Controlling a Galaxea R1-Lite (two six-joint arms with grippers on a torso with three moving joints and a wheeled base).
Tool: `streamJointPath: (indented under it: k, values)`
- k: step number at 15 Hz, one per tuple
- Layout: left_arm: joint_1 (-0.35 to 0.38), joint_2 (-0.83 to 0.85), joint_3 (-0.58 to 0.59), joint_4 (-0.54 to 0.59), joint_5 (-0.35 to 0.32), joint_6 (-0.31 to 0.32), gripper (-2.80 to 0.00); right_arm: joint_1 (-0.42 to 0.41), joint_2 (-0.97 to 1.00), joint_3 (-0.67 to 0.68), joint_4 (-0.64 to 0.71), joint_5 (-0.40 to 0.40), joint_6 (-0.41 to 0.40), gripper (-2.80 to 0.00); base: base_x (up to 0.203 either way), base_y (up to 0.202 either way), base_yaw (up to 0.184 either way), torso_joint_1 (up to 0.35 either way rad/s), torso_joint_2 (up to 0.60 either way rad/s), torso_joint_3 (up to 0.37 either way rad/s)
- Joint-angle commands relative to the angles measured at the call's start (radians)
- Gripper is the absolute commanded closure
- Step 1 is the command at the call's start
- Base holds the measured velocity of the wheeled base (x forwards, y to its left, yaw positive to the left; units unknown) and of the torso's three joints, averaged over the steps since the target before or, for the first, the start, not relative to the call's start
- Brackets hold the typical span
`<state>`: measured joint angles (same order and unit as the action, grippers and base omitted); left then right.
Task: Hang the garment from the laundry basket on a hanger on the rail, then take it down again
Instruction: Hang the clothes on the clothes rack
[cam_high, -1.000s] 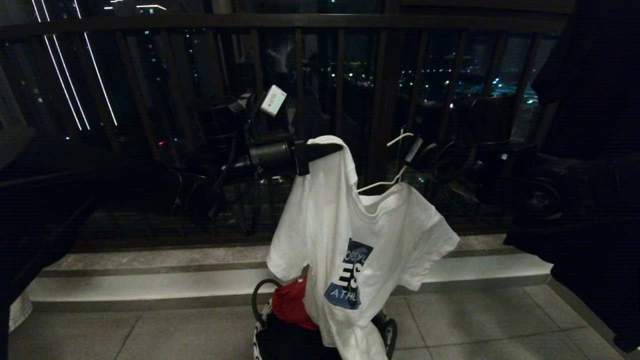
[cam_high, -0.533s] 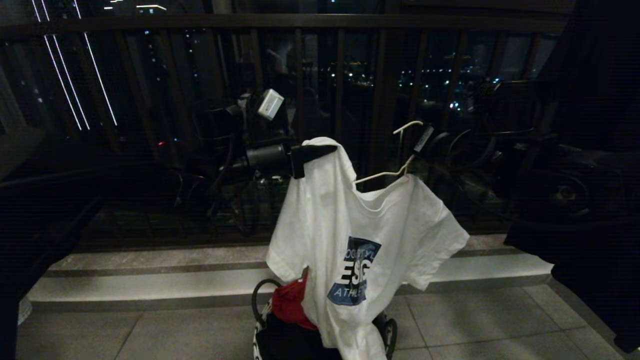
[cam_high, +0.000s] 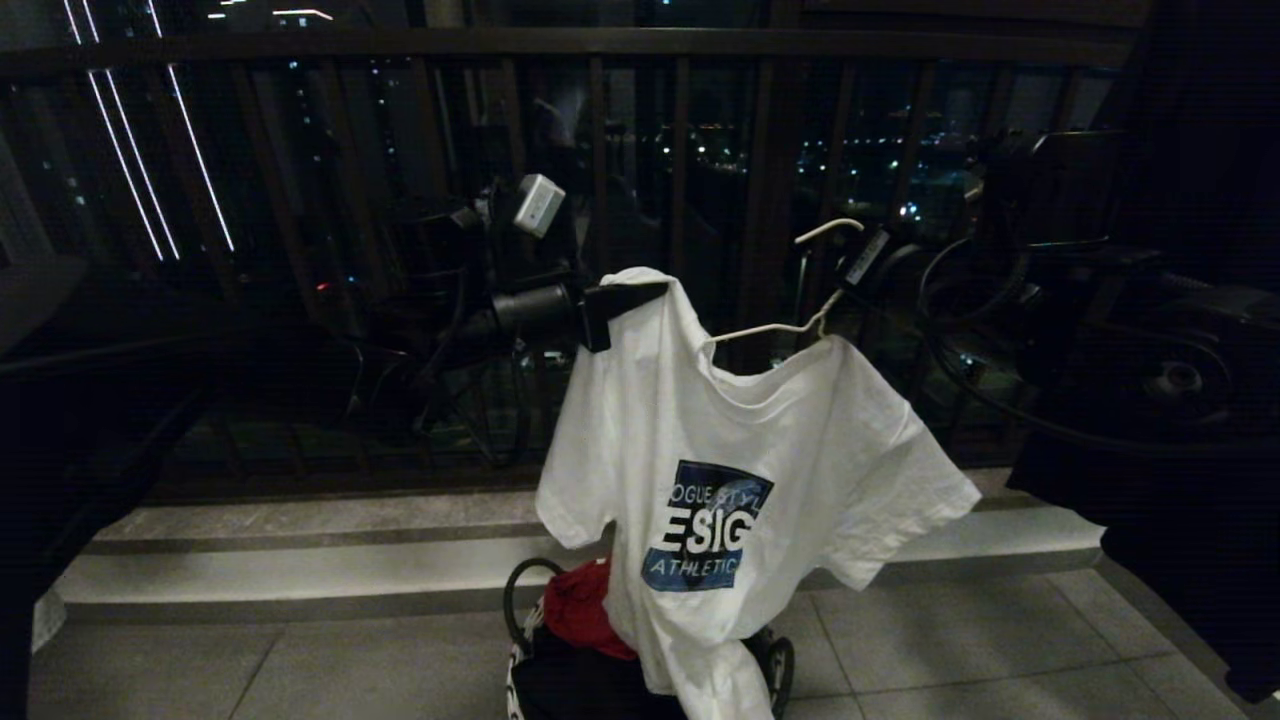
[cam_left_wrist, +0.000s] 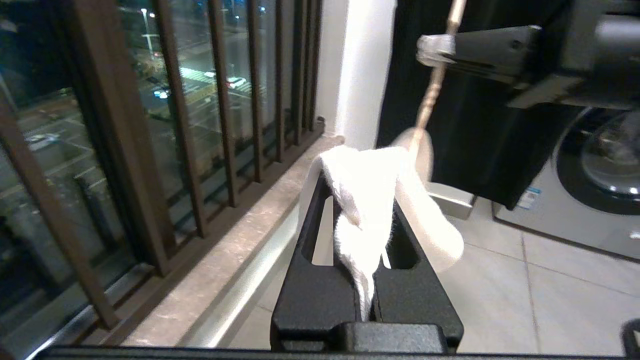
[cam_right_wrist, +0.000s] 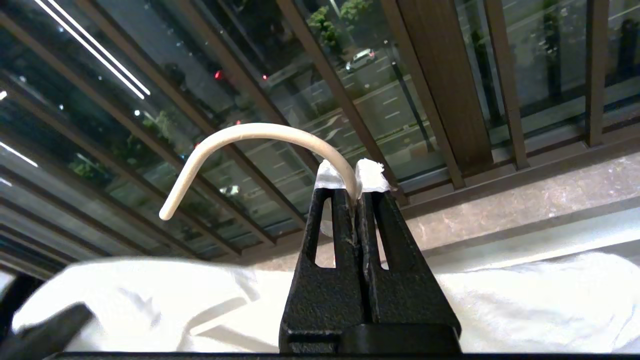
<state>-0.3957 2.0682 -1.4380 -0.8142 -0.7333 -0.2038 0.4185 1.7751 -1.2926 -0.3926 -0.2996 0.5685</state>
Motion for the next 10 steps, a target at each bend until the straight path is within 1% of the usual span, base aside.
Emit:
streamJointPath:
  k: [1, 3, 4, 5, 7, 10]
  values:
    - [-0.013, -0.036, 0.018, -0.007, 0.022, -0.002, 0.00, -0.001, -0.009, -0.008, -0.003, -0.005, 0.038, 0.00, 0.000, 0.000, 0.000, 0.000, 0.00, 0.000]
    - [-0.028, -0.040, -0.005, -0.008, 0.144, -0.007, 0.00, 0.000, -0.017, -0.007, -0.002, -0.004, 0.057, 0.00, 0.000, 0.000, 0.000, 0.000, 0.00, 0.000]
    - [-0.036, -0.046, -0.015, -0.008, 0.182, -0.011, 0.00, 0.004, -0.013, -0.005, -0.002, -0.004, 0.059, 0.00, 0.000, 0.000, 0.000, 0.000, 0.00, 0.000]
    - [-0.050, -0.047, -0.015, -0.009, 0.193, -0.010, 0.00, 0.009, -0.013, -0.005, -0.002, -0.004, 0.060, 0.00, 0.000, 0.000, 0.000, 0.000, 0.00, 0.000]
    - [-0.069, -0.040, -0.021, -0.010, 0.261, -0.007, 0.00, 0.011, -0.017, -0.005, -0.002, -0.004, 0.060, 0.00, 0.000, 0.000, 0.000, 0.000, 0.00, 0.000]
    - [-0.075, -0.036, -0.016, -0.010, 0.268, 0.001, 0.00, 0.009, -0.017, -0.005, -0.002, -0.004, 0.059, 0.00, 0.000, 0.000, 0.000, 0.000, 0.00, 0.000]
